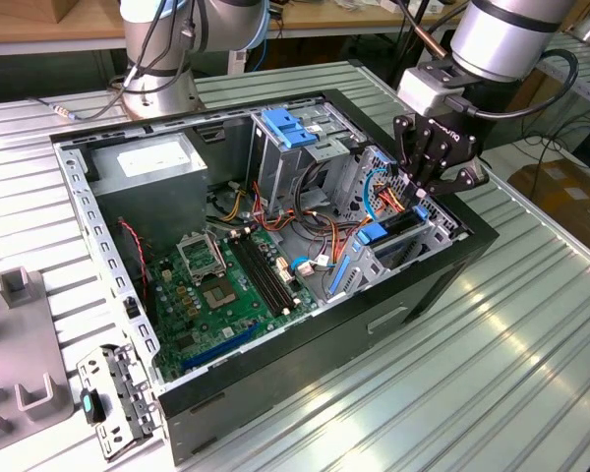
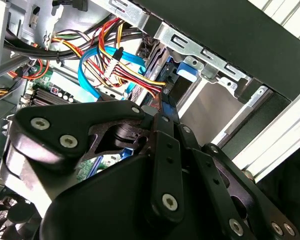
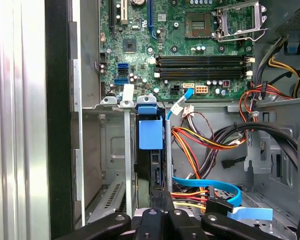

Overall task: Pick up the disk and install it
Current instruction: 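Insert the second disk wire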

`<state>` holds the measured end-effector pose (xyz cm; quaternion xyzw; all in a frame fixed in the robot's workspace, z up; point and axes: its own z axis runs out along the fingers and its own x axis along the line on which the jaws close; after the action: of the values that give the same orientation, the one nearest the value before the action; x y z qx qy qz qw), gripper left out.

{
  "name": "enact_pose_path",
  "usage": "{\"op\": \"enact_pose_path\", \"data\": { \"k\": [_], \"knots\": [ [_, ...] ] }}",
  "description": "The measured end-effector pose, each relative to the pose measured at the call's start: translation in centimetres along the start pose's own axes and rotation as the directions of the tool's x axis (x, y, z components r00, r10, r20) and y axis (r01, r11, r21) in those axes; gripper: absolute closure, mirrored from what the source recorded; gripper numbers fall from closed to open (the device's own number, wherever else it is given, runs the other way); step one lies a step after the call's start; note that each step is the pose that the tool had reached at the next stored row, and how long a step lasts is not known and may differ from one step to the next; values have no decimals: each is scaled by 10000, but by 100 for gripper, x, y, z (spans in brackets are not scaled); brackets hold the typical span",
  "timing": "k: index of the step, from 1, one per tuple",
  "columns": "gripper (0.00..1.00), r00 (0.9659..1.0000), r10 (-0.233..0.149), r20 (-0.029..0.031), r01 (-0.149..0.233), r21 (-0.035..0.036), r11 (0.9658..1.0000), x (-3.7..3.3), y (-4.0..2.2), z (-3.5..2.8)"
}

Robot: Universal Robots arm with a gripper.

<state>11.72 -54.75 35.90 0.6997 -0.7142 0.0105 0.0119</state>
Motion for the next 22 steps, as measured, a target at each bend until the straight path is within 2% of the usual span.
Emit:
{"op": "enact_pose_path", "data": {
  "k": [7,10,12,14,16,17,18,20,21,22],
  "knots": [
    [89,10000,1,0,-1,0,10000,0,29,0],
    [89,10000,0,1,0,1,10000,1,88,0],
    [89,10000,1,33,-1,-1,10000,3,149,0],
    [89,10000,1,42,-1,0,10000,4,159,-21],
    [89,10000,-1,42,1,0,10000,5,158,-76],
    [89,10000,0,42,0,0,10000,9,159,-197],
    [89,10000,0,19,0,-1,10000,-4,159,-282],
    [89,9999,0,-106,0,-17,10000,-35,159,-303],
    [89,9998,0,-222,-1,-35,10000,-59,158,-309],
    [89,9990,-3,-441,0,-72,10000,-106,153,-318]
  ]
}}
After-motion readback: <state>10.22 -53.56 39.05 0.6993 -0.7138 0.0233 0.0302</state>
